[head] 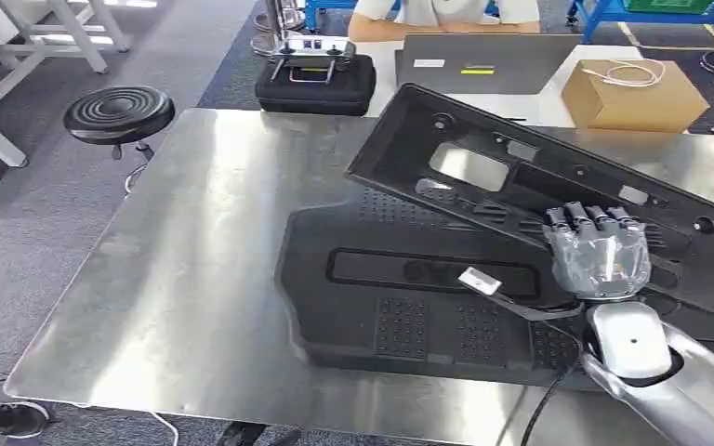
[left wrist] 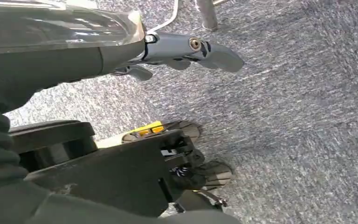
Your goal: Take the parts from the cabinet and place them on the table.
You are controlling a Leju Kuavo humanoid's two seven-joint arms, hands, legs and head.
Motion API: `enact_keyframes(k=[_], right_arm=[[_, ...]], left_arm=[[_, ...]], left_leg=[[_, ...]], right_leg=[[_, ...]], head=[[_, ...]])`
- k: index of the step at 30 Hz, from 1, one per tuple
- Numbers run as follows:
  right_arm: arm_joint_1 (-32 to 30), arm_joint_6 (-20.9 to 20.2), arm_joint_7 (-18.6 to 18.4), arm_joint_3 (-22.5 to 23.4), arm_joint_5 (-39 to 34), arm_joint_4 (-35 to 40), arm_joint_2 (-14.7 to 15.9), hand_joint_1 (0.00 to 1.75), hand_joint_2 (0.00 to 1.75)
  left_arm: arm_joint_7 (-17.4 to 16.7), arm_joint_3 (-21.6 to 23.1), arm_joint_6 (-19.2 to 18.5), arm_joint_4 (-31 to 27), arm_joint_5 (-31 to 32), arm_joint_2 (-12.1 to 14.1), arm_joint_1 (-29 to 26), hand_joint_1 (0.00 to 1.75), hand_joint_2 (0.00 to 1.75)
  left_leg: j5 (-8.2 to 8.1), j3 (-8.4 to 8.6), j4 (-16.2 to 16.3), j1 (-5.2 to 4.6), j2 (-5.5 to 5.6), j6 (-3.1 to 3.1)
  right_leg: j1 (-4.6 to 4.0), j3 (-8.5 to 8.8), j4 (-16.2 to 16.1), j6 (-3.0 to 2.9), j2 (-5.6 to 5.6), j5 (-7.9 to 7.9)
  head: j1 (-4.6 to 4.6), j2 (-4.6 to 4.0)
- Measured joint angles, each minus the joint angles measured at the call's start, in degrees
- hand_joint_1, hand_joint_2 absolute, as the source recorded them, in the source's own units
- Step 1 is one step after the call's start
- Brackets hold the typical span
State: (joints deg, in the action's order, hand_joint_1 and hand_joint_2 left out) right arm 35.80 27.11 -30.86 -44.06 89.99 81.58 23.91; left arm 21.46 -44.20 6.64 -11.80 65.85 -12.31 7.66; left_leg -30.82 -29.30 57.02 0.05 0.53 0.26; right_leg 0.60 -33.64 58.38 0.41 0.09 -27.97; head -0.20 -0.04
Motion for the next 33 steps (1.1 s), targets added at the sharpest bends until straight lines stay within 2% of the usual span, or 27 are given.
enact_keyframes(k=[7, 17, 22, 27, 30, 33], right_arm=[[3.0, -0.7, 1.4, -1.5, 0.0, -6.3, 0.9, 1.75, 1.75], [3.8, -0.7, 2.9, -0.4, 0.0, -11.0, 1.5, 1.75, 1.75], [3.6, -2.5, 5.0, 0.5, 0.0, -12.8, 1.5, 1.75, 1.75], [2.5, -4.9, 15.3, 4.9, -0.2, -15.4, 0.8, 1.75, 1.75], [2.3, -6.6, 22.2, 8.3, -2.5, -16.5, 0.3, 1.75, 1.75], [2.2, -8.8, 27.5, 10.9, -5.8, -17.3, 0.1, 1.75, 1.75]], left_arm=[[-0.4, 0.7, 0.0, 0.0, 0.0, 0.0, 0.1, 0.0, 0.0], [-0.8, 1.4, 0.0, 0.0, 0.0, 0.0, 0.1, 0.0, 0.0], [-0.8, 1.9, 0.0, 0.0, 0.0, 0.0, 0.2, 0.0, 0.0], [-0.8, 2.0, 0.0, 0.0, 0.0, 0.0, 0.2, 0.0, 0.0], [-0.8, 2.0, 0.0, 0.0, 0.0, 0.0, 0.2, 0.0, 0.0], [-0.8, 2.0, 0.0, 0.0, 0.0, 0.0, 0.2, 0.0, 0.0]], left_leg=[[0.0, 0.02, 0.0, -0.01, 0.0, 0.0], [0.0, 0.01, 0.0, -0.01, 0.0, 0.0], [0.0, 0.01, 0.0, -0.01, 0.0, 0.0], [0.0, -0.01, 0.0, -0.01, 0.0, 0.0], [0.0, -0.01, 0.0, -0.01, 0.0, 0.0], [0.0, -0.02, 0.0, -0.01, 0.0, 0.0]], right_leg=[[0.0, 0.0, 0.0, 0.0, 0.02, 0.0], [0.0, 0.0, 0.0, 0.01, 0.02, 0.01], [0.0, 0.0, 0.0, 0.01, 0.01, 0.01], [0.01, 0.0, 0.0, 0.01, 0.01, 0.01], [0.01, 0.0, 0.0, 0.01, 0.0, 0.01], [0.01, 0.0, 0.0, 0.01, -0.01, 0.01]], head=[[0.02, 0.0], [0.02, 0.0], [0.0, 0.0], [0.02, 0.0], [0.0, 0.0], [0.0, 0.0]])
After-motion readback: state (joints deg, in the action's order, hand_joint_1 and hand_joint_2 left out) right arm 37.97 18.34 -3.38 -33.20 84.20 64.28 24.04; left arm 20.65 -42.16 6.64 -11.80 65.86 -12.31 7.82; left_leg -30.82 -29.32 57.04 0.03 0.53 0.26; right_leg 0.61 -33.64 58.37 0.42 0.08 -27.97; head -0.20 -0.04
